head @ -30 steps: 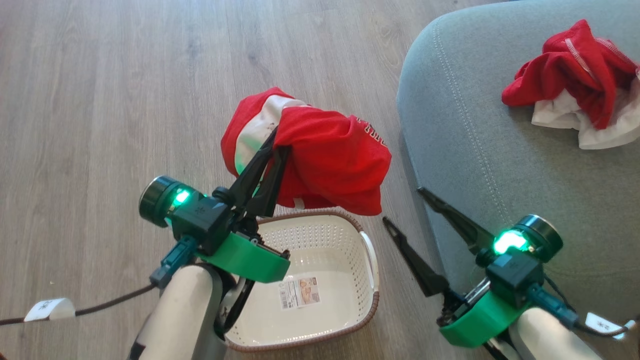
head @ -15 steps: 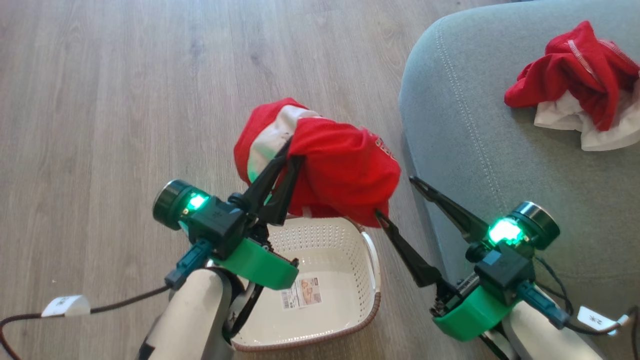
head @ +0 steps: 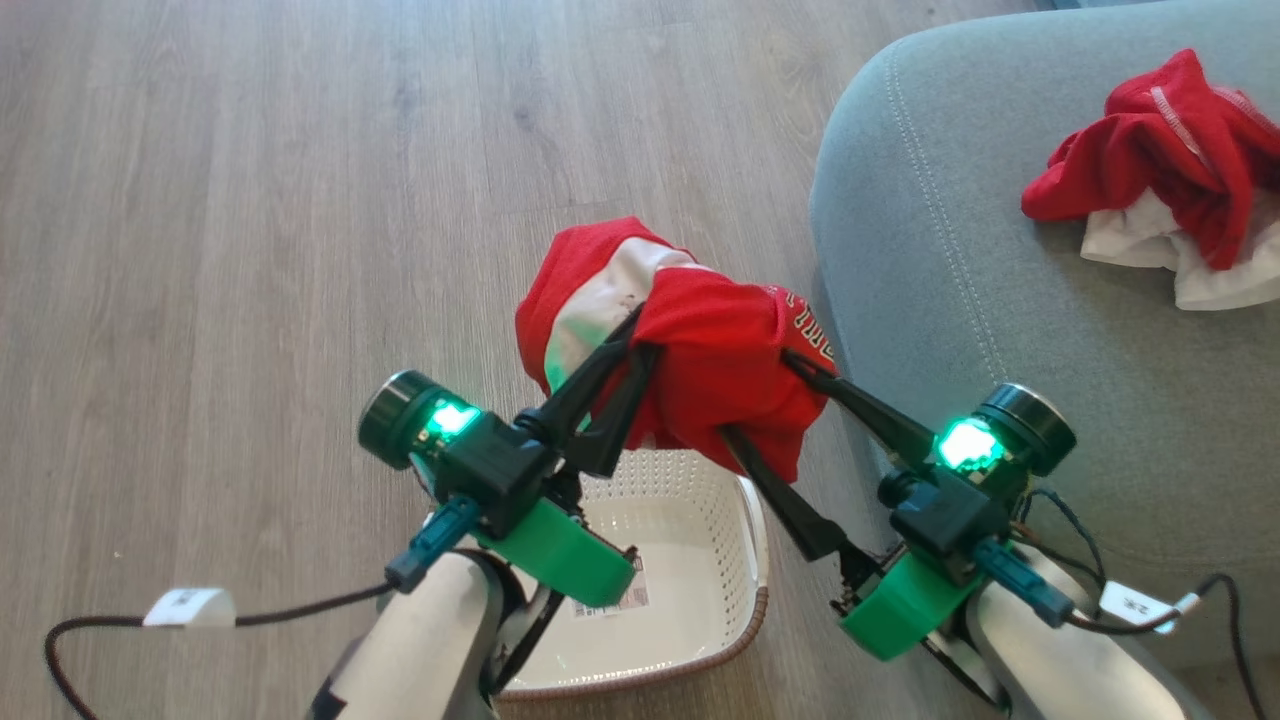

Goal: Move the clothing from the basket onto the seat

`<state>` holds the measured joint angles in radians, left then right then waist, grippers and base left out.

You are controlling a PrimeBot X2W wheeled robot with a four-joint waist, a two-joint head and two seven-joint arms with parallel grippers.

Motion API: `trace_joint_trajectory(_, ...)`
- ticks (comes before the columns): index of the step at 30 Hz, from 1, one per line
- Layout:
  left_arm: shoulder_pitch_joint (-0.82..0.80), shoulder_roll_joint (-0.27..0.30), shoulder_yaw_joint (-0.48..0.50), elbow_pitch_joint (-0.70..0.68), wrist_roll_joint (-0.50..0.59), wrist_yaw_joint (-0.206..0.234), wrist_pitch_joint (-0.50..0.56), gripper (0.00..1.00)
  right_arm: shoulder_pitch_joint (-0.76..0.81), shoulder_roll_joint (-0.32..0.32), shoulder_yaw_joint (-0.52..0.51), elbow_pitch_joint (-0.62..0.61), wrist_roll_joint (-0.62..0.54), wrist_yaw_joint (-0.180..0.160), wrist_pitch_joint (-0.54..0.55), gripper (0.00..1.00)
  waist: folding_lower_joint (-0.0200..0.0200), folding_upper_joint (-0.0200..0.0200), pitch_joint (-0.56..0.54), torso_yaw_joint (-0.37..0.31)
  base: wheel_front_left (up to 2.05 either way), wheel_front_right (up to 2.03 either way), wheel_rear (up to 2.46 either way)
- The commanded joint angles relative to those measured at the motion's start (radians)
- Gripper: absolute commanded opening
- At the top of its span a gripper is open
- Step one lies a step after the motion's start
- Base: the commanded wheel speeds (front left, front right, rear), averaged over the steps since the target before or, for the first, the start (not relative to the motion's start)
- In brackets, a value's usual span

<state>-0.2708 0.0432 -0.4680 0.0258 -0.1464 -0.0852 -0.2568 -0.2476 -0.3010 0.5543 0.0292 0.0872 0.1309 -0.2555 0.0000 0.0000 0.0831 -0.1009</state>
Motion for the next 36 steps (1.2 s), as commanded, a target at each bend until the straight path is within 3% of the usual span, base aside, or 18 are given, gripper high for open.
trace_joint_trajectory(1, -0.056, 0.007, 0.016, -0.032, 0.008, -0.002, -0.005, 0.00, -0.036, 0.009, 0.018, -0.013, -0.009, 0.000, -0.006, 1.00, 0.0000, 0.0000, 0.000, 0.003, 0.00, 0.00, 0.00)
trace_joint_trajectory(15, -0.060, 0.007, -0.079, -0.012, -0.003, -0.009, -0.005, 0.00, -0.094, 0.045, 0.083, 0.073, -0.018, 0.000, -0.006, 1.00, 0.0000, 0.0000, -0.008, 0.027, 0.00, 0.00, 0.00)
trace_joint_trajectory(25, -0.043, 0.007, -0.113, 0.003, -0.012, -0.009, -0.005, 0.00, -0.090, 0.088, 0.046, 0.108, -0.016, 0.000, -0.006, 1.00, 0.0000, 0.0000, -0.026, 0.046, 0.00, 0.00, 0.00)
trace_joint_trajectory(26, -0.041, 0.007, -0.114, 0.005, -0.013, -0.009, -0.005, 0.00, -0.088, 0.093, 0.038, 0.113, -0.016, 0.000, -0.006, 0.49, 0.0000, 0.0000, -0.027, 0.048, 0.00, 0.00, 0.00)
trace_joint_trajectory(28, -0.039, 0.007, -0.113, 0.008, -0.014, -0.009, -0.005, 0.00, -0.086, 0.100, 0.029, 0.118, -0.020, 0.000, -0.006, 0.00, 0.0000, 0.0000, -0.029, 0.051, 0.00, 0.00, 0.00)
trace_joint_trajectory(36, -0.037, 0.007, -0.103, 0.004, -0.013, -0.007, -0.005, 0.00, -0.068, 0.130, -0.025, 0.100, -0.031, 0.000, -0.006, 0.00, 0.0000, 0.0000, -0.025, 0.054, 0.00, 0.00, 0.00)
